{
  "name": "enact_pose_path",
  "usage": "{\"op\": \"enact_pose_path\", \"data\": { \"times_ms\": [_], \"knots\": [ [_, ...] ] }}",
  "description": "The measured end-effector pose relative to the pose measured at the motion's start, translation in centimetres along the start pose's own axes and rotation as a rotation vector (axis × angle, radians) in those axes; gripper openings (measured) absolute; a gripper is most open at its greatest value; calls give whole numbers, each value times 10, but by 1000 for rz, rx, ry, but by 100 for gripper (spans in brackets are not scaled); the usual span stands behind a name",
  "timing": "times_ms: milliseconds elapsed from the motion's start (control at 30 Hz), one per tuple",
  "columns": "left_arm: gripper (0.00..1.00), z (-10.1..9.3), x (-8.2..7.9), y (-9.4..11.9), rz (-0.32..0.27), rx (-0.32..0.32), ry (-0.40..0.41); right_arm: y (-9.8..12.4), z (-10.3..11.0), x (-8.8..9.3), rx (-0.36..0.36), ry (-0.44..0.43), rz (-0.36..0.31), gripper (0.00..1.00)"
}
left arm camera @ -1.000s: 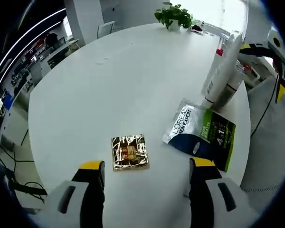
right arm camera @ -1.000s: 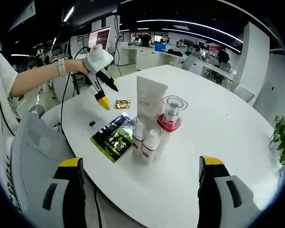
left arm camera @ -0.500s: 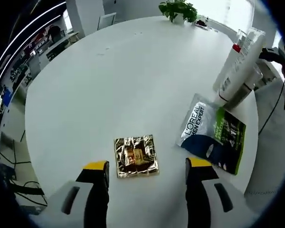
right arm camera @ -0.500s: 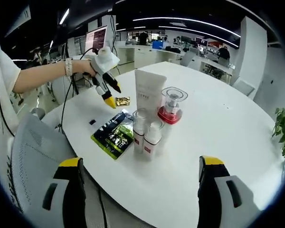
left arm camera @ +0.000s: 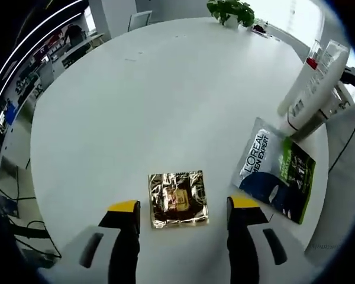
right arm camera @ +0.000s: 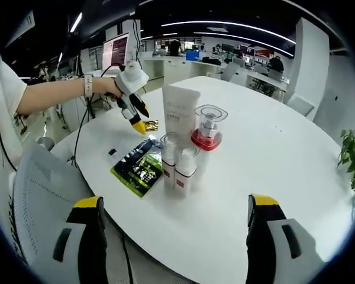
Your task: Arrange the skincare products in the storage area until every visible bottle or jar stands upright without overlapping.
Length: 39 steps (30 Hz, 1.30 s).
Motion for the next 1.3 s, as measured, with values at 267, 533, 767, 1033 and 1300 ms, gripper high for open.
{"op": "enact_pose_path", "data": {
  "times_ms": [267,533,767,1033,1300],
  "knots": [
    [60,-3,5,1,16,6,-2,0,-1,3,6,-6,6,100],
    [59,-3,4,-3,32,26,-18,-1,-1,4,9,0,17,100],
    [56,4,4,-6,44,30,-12,-2,0,5,8,6,25,100],
    [44,5,3,-8,51,33,2,-1,0,4,10,11,21,100],
    [35,3,4,-5,54,23,29,0,1,3,8,16,21,100]
  ]
}}
Point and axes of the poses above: the point that each gripper's makers call its tool centre point, and the gripper's own axes: y roughly backward along the fingers, z roughly to its left, x roughly out of its underside, the point moved 3 cm from there along y, roughly backward along the fingers, and after that the axes turned 11 degrees about -y, right-handed, at the moved point
